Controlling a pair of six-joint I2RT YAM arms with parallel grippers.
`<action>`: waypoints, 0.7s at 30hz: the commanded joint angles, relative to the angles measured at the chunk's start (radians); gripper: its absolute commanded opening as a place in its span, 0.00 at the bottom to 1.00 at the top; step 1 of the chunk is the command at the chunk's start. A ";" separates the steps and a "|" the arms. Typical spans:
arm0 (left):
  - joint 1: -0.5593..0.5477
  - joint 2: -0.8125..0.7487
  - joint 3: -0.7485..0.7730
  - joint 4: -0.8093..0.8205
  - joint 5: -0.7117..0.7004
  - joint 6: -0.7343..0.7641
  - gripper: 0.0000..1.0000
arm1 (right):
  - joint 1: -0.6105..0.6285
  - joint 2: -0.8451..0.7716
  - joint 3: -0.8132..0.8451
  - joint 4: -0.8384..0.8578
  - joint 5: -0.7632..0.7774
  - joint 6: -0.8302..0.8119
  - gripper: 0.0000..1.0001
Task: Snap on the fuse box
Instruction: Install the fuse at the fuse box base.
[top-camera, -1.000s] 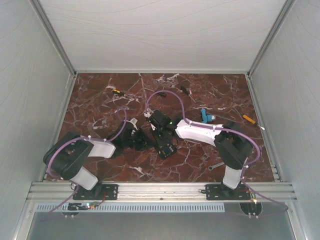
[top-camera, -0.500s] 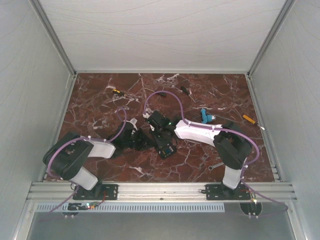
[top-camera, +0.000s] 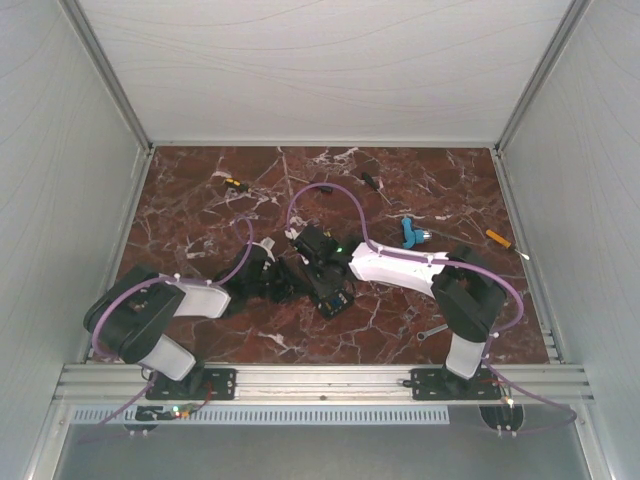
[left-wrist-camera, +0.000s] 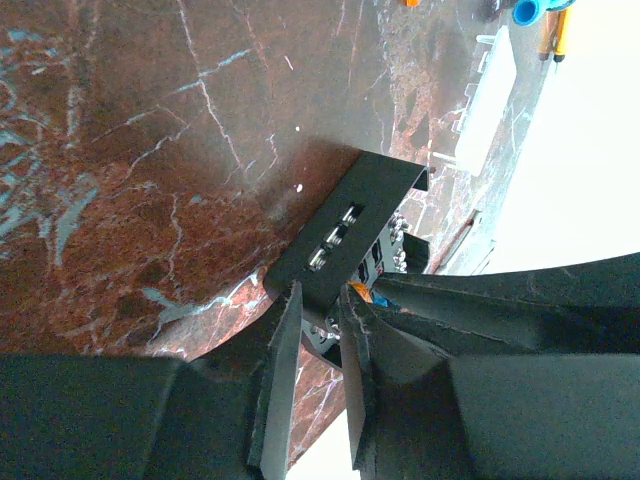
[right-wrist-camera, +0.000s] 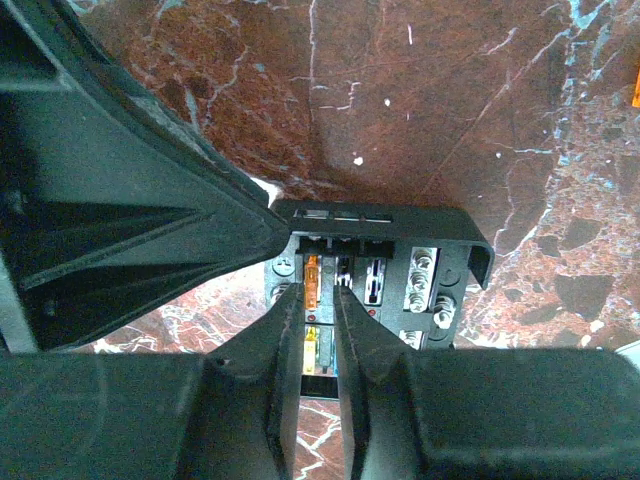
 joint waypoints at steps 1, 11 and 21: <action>-0.009 -0.007 -0.004 -0.030 -0.013 0.001 0.21 | 0.005 -0.021 0.012 -0.018 0.005 0.008 0.12; -0.009 0.003 0.001 -0.030 -0.010 0.001 0.21 | 0.005 0.035 0.009 -0.099 -0.022 0.005 0.00; -0.009 0.003 -0.002 -0.033 -0.012 0.000 0.21 | 0.011 0.114 -0.093 -0.104 -0.001 -0.013 0.00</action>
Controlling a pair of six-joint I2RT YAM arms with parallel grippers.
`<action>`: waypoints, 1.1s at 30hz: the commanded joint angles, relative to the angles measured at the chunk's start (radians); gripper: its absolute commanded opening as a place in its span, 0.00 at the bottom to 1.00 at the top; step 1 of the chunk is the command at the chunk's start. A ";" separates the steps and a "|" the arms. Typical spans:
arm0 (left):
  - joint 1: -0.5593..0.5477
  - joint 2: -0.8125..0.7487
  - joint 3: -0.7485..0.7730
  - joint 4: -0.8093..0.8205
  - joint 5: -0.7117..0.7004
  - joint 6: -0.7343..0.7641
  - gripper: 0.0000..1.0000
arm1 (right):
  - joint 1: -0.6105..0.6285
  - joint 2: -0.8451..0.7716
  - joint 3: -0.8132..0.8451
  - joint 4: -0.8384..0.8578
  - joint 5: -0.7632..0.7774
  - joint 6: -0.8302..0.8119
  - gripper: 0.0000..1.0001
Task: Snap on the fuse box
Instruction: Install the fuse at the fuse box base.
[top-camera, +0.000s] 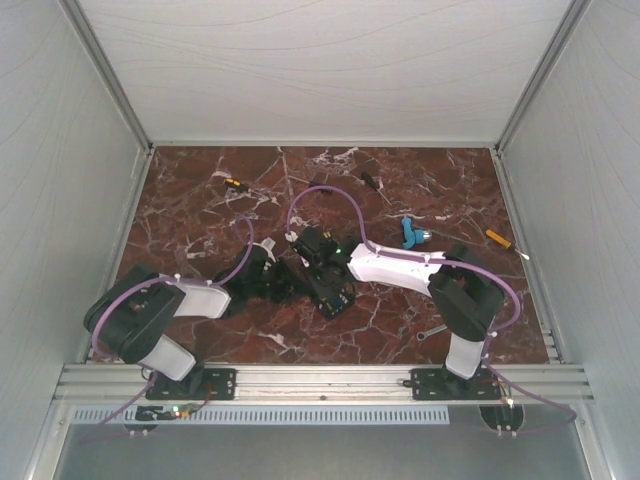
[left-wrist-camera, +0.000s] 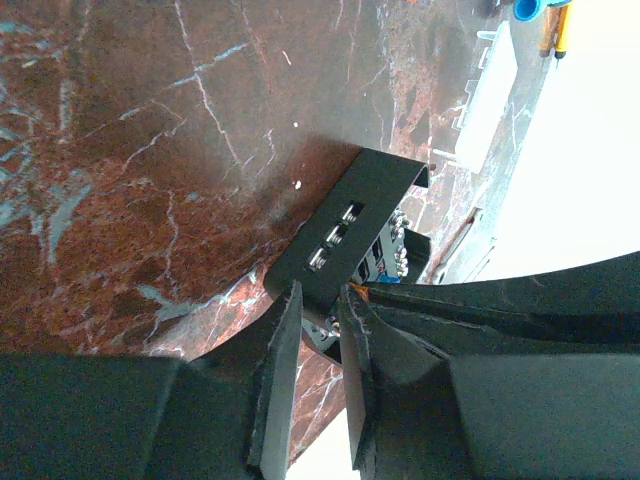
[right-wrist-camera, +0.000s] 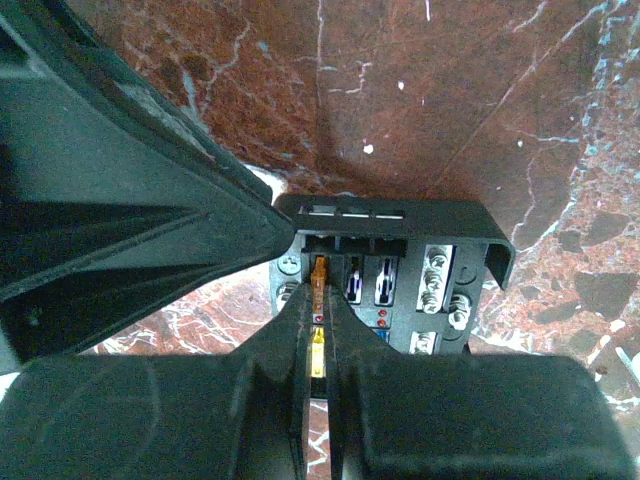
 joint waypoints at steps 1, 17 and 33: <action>-0.004 0.001 -0.002 -0.032 -0.012 0.000 0.21 | 0.007 0.098 -0.106 -0.077 0.025 -0.016 0.00; -0.004 -0.014 -0.007 -0.038 -0.019 0.000 0.21 | 0.019 -0.077 -0.016 0.004 0.000 -0.039 0.17; -0.004 -0.012 -0.006 -0.037 -0.018 0.001 0.21 | -0.025 -0.067 -0.011 0.084 -0.021 0.008 0.09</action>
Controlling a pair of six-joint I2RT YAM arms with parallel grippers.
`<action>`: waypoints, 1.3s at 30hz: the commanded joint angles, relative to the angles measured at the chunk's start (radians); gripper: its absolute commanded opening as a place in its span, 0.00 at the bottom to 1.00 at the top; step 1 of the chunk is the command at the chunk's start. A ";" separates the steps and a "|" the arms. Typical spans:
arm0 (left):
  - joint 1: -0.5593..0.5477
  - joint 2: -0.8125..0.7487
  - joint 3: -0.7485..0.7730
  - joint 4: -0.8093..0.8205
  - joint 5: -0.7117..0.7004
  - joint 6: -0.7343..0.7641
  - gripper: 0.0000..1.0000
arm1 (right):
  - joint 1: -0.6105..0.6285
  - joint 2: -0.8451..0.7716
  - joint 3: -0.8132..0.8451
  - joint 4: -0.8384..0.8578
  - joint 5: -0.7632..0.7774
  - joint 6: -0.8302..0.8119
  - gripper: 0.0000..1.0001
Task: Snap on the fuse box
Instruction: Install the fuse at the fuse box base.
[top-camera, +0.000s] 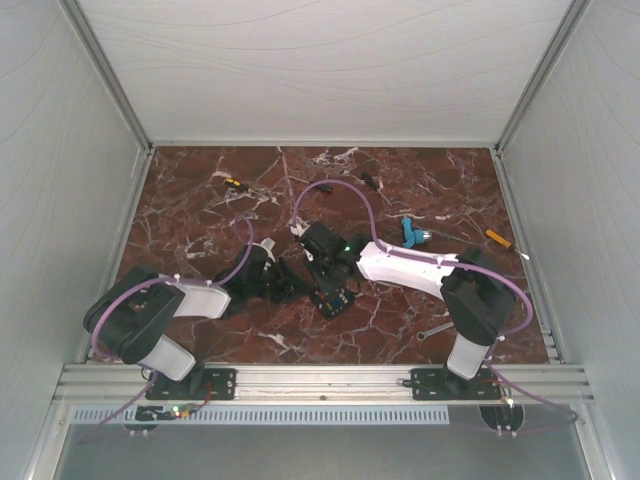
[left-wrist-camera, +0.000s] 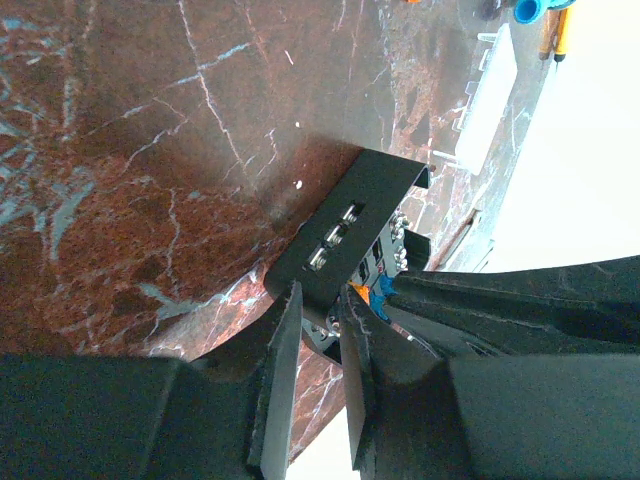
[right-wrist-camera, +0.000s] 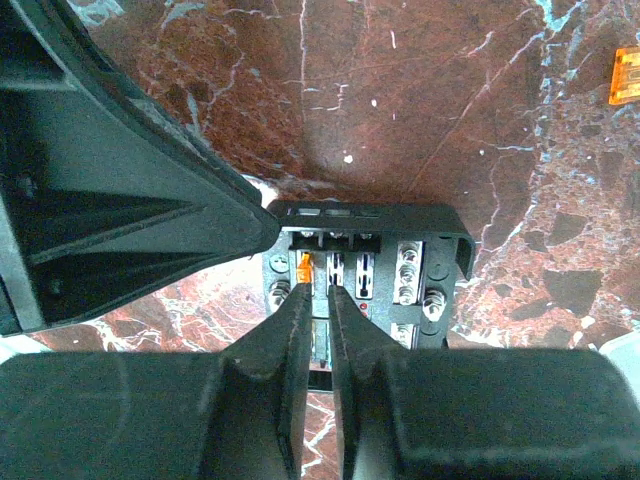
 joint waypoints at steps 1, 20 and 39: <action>-0.005 -0.009 -0.005 -0.033 -0.014 0.007 0.22 | -0.007 0.007 0.026 0.036 -0.023 0.012 0.09; -0.006 -0.003 -0.003 -0.027 -0.008 0.008 0.21 | -0.003 0.194 0.048 -0.078 -0.021 0.011 0.00; -0.006 -0.011 -0.004 -0.035 -0.013 0.010 0.21 | 0.019 0.053 0.038 -0.060 -0.028 -0.007 0.03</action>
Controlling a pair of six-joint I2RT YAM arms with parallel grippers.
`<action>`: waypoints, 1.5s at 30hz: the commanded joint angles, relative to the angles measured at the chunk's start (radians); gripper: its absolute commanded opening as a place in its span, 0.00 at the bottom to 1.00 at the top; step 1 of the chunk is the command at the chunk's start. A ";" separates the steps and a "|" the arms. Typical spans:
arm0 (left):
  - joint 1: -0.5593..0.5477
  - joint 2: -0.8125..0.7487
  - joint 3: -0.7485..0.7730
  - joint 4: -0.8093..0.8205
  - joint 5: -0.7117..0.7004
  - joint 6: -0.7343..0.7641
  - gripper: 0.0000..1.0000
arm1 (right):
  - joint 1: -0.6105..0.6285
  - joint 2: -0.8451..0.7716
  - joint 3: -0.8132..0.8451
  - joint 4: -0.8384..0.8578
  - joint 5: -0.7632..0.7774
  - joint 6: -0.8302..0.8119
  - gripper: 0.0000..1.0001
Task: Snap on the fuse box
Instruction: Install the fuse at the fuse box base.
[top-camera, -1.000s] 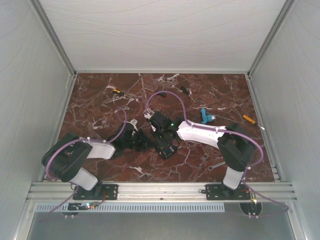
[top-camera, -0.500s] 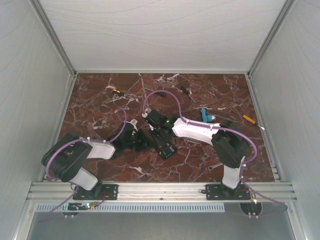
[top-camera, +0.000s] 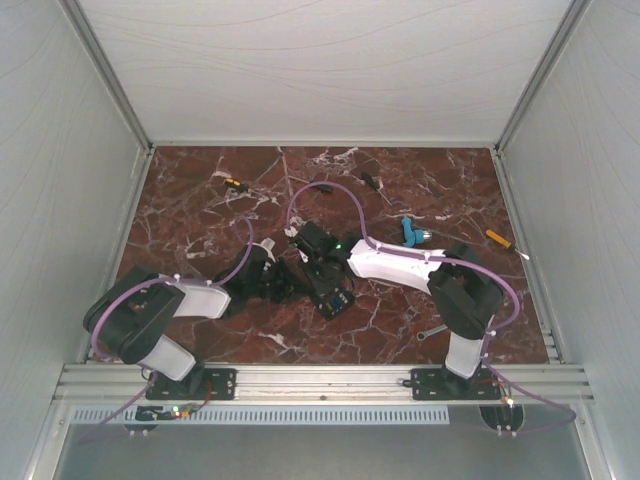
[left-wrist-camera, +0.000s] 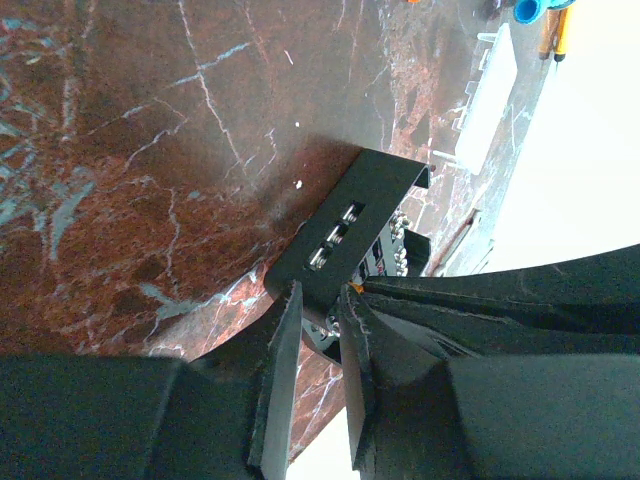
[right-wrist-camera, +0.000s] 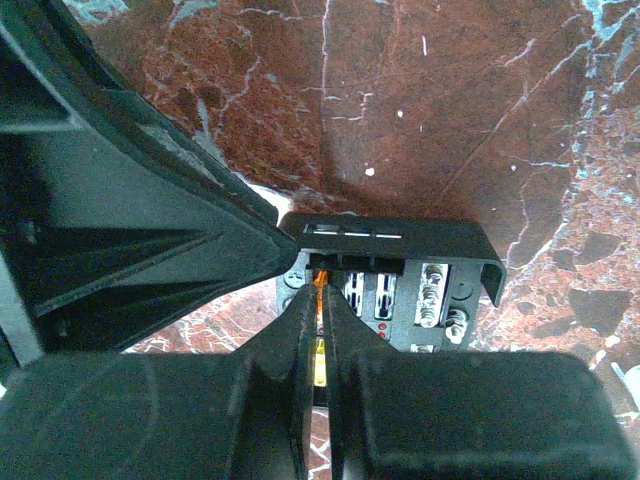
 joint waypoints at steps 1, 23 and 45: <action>-0.006 -0.012 -0.005 -0.035 -0.014 0.010 0.21 | 0.016 -0.036 -0.022 -0.030 0.008 -0.007 0.03; -0.006 -0.013 -0.006 -0.034 -0.016 0.008 0.21 | 0.018 0.050 -0.039 -0.106 0.000 0.006 0.00; 0.001 -0.086 0.029 -0.133 -0.066 0.060 0.29 | -0.006 -0.196 -0.009 -0.025 -0.002 -0.075 0.27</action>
